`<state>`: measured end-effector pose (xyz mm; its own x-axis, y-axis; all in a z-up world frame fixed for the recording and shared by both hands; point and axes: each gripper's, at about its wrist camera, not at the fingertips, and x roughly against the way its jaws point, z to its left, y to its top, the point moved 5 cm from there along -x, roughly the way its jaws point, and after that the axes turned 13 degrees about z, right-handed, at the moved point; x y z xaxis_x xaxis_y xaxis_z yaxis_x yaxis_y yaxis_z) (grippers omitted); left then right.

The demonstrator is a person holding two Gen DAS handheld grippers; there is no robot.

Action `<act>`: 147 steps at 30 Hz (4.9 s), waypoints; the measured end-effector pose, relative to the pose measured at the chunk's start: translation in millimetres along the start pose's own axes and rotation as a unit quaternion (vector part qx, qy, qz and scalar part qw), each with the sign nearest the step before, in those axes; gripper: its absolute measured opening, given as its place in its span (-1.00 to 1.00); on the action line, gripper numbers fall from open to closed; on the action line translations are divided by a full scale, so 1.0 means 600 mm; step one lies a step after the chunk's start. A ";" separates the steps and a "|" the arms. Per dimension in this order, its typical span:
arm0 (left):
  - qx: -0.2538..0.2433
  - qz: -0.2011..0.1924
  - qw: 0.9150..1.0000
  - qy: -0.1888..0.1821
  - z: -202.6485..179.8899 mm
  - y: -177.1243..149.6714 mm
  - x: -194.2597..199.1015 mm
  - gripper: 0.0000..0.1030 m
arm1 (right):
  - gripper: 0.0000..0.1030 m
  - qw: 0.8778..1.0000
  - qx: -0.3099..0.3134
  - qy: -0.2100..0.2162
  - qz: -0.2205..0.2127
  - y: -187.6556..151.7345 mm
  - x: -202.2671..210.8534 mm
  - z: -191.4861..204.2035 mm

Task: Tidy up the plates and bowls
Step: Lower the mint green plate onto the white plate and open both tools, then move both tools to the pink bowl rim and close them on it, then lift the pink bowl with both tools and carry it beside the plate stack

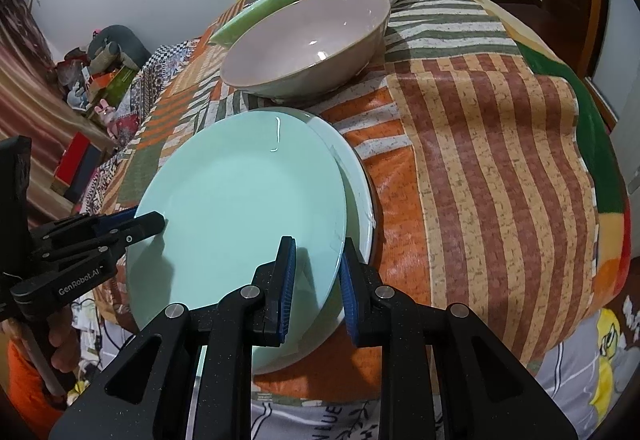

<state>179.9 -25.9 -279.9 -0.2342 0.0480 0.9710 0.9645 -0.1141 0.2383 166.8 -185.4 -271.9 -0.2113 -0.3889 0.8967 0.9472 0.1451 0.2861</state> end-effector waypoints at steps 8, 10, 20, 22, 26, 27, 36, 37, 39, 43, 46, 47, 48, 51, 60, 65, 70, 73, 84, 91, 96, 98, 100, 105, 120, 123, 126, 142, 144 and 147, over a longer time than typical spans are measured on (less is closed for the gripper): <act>-0.008 -0.001 1.000 0.013 -0.001 0.003 -0.007 -0.53 | -0.61 1.000 0.016 -0.021 -0.006 0.005 -0.002 0.004; -0.012 -0.002 1.000 0.019 -0.003 0.003 -0.008 -0.53 | -0.60 0.999 0.021 -0.030 -0.007 0.007 -0.002 0.005; -0.010 0.005 1.000 -0.004 0.002 0.006 -0.004 -0.53 | -0.53 0.998 0.020 -0.049 -0.021 0.014 0.012 0.001; -0.006 0.003 1.000 -0.019 0.005 0.010 0.005 -0.52 | -0.39 0.997 0.021 -0.062 -0.031 0.016 0.023 -0.005; -0.005 -0.018 1.000 -0.025 0.003 0.026 0.034 -0.41 | -0.27 0.997 0.018 -0.061 -0.048 0.023 0.048 -0.015; -0.006 -0.024 0.999 -0.026 0.002 0.031 0.042 -0.39 | -0.27 0.997 0.017 -0.061 -0.052 0.026 0.054 -0.016; 0.002 -0.092 0.995 -0.042 -0.005 0.110 0.098 0.10 | -0.07 0.992 0.016 -0.068 -0.104 0.081 0.098 -0.024; 0.006 -0.094 0.995 -0.044 -0.004 0.120 0.097 0.11 | -0.04 0.992 0.016 -0.068 -0.108 0.088 0.099 -0.025; 0.011 -0.095 0.994 -0.050 -0.003 0.140 0.092 0.11 | -0.03 0.991 0.018 -0.068 -0.114 0.103 0.100 -0.026; 0.021 -0.093 0.994 -0.059 -0.002 0.182 0.070 0.11 | -0.02 0.990 0.021 -0.072 -0.118 0.132 0.093 -0.029; 0.021 -0.087 0.994 -0.063 -0.003 0.205 0.050 0.11 | -0.02 0.990 0.022 -0.070 -0.118 0.153 0.084 -0.032; 0.020 -0.085 0.994 -0.063 -0.004 0.213 0.043 0.11 | -0.02 0.990 0.022 -0.069 -0.117 0.159 0.080 -0.034; 0.018 -0.084 0.994 -0.062 -0.005 0.220 0.036 0.11 | -0.01 0.991 0.020 -0.069 -0.117 0.164 0.076 -0.037; 0.012 -0.082 0.995 -0.060 -0.011 0.240 0.016 0.11 | -0.01 0.992 0.014 -0.064 -0.112 0.178 0.062 -0.045; 0.006 -0.071 0.995 -0.069 -0.011 0.275 -0.032 -0.18 | -0.02 0.994 -0.002 -0.050 -0.096 0.200 0.025 -0.066; 0.004 -0.066 0.996 -0.064 -0.012 0.282 -0.055 -0.55 | -0.13 0.995 -0.009 -0.036 -0.090 0.207 0.014 -0.072; 0.000 -0.064 0.995 -0.079 -0.017 0.281 -0.061 -0.75 | -0.62 0.997 -0.010 -0.019 -0.079 0.210 0.003 -0.071; -0.004 -0.064 0.995 -0.074 -0.019 0.278 -0.058 -0.75 | -0.65 0.996 -0.011 -0.029 -0.081 0.207 0.005 -0.072; -0.005 -0.066 0.995 -0.075 -0.025 0.255 -0.028 -0.76 | -0.69 0.996 -0.012 -0.041 -0.080 0.201 0.024 -0.067; -0.008 -0.086 0.994 -0.074 -0.026 0.226 0.019 -0.75 | -0.69 0.995 -0.005 -0.045 -0.088 0.190 0.049 -0.051; -0.004 -0.104 0.992 -0.076 -0.019 0.201 0.062 -0.75 | -0.69 0.994 0.009 -0.047 -0.101 0.183 0.074 -0.028; -0.002 -0.111 0.991 -0.076 -0.015 0.188 0.081 -0.75 | -0.69 0.993 0.014 -0.048 -0.106 0.178 0.083 -0.018; -0.001 -0.119 0.990 -0.075 -0.009 0.175 0.099 -0.75 | -0.69 0.992 0.020 -0.048 -0.110 0.173 0.090 -0.006; 0.007 -0.134 0.988 -0.071 0.008 0.143 0.132 -0.75 | -0.69 0.991 0.035 -0.046 -0.120 0.157 0.105 0.026; 0.047 -0.141 0.988 -0.035 0.100 0.022 0.187 -0.73 | -0.69 0.990 0.079 -0.022 -0.117 0.121 0.086 0.134; 0.065 -0.134 0.988 -0.031 0.124 -0.004 0.183 -0.73 | -0.69 0.990 0.090 -0.017 -0.109 0.112 0.072 0.155; 0.085 -0.124 0.988 -0.033 0.149 -0.032 0.172 -0.73 | -0.69 0.990 0.102 -0.013 -0.099 0.106 0.053 0.177; 0.152 -0.061 0.986 -0.018 0.255 -0.114 0.091 -0.72 | -0.69 0.988 0.156 0.000 -0.015 0.080 -0.067 0.265; 0.157 -0.052 0.986 -0.019 0.261 -0.120 0.079 -0.71 | -0.69 0.987 0.161 -0.002 -0.006 0.077 -0.080 0.272; 0.162 -0.042 0.986 -0.021 0.266 -0.124 0.062 -0.70 | -0.69 0.986 0.168 -0.007 0.009 0.076 -0.101 0.275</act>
<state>118.8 143.0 -264.9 -0.3164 0.0858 0.9447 0.9319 0.2143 0.2926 183.1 -5.0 -257.1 -0.2003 -0.3702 0.9071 0.8182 0.4461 0.3627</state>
